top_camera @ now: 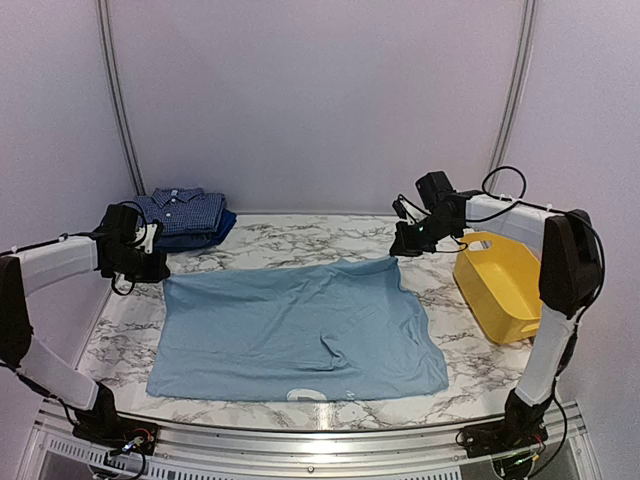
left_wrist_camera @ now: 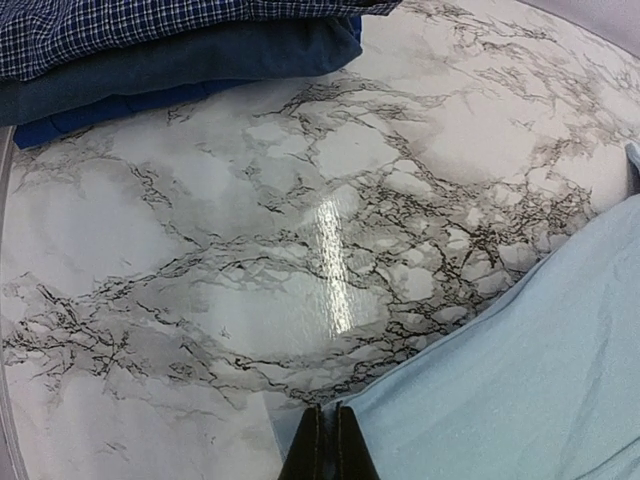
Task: Fold and stack the mixed laundry pile
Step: Pick up the 1/3-folded T-shirt from the center of the board, then fold the 1/3-folded T-shirt at the center of the board.
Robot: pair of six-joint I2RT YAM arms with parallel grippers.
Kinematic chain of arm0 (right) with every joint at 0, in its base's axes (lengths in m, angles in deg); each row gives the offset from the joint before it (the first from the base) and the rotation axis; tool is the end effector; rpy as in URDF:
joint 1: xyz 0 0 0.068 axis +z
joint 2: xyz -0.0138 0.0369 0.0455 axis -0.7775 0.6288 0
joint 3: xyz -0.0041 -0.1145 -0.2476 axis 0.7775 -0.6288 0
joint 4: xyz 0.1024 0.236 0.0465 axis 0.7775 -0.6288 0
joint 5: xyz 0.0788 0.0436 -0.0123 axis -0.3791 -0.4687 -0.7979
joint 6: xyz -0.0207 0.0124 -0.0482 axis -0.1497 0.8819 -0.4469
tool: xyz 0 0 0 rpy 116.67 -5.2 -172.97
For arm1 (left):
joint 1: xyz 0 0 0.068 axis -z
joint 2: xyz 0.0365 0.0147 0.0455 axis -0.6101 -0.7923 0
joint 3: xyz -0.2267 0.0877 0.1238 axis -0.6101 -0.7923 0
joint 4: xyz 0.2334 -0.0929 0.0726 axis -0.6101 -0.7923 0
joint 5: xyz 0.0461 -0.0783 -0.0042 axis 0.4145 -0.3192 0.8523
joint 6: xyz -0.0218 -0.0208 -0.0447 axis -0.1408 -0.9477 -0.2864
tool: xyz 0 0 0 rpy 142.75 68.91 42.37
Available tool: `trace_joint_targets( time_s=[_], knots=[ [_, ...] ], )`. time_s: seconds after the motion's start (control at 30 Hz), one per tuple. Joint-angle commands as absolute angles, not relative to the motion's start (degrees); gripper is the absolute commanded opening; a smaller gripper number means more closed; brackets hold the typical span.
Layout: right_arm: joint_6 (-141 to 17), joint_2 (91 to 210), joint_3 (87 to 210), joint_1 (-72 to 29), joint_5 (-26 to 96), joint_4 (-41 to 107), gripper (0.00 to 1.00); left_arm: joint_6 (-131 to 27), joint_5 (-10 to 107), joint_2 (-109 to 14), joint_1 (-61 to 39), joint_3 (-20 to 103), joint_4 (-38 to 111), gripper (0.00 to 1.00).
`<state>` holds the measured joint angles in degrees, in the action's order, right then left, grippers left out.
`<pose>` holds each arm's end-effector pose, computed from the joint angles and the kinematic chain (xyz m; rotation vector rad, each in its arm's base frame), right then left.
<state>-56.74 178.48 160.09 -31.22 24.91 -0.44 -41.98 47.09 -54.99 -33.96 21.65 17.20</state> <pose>0.3873 0.1508 0.2400 -0.2921 2.5745 0.5957 0.3018 -0.0252 0.2227 0.1205 2.3988 -0.2466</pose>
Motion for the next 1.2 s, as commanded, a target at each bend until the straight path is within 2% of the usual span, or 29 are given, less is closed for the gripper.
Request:
trace_joint_targets(
  time_s=[0.0, 0.23, 0.47, 0.63, 0.83, 1.17],
  knots=[
    [-54.47, 172.0, 154.93, -29.37, 26.63, 1.96, 0.0, -39.32, 45.82, -48.77, -34.26, 17.77, 17.38, 0.0],
    [-52.03, 163.05, 144.9, -27.24, 28.03, 2.35, 0.0, -35.69, 49.46, -40.54, -34.17, 13.12, 10.7, 0.0],
    [-49.1, 157.58, 135.67, -24.99, 28.3, 1.97, 0.0, -31.5, 44.88, -34.98, -33.72, 12.47, 9.04, 0.0],
    [-48.36, 157.81, 132.6, -24.93, 29.57, 1.16, 0.0, -26.08, 54.37, -39.0, -29.4, 14.72, 3.92, 0.0],
    [-48.69, 164.03, 133.5, -24.98, 30.53, 0.7, 0.0, -23.63, 60.89, -48.75, -20.11, 14.77, 1.96, 0.0],
    [-51.99, 176.96, 138.5, -27.82, 33.18, 2.11, 0.0, -24.62, 64.81, -60.75, -19.49, 16.63, 3.24, 0.0]
  ],
)
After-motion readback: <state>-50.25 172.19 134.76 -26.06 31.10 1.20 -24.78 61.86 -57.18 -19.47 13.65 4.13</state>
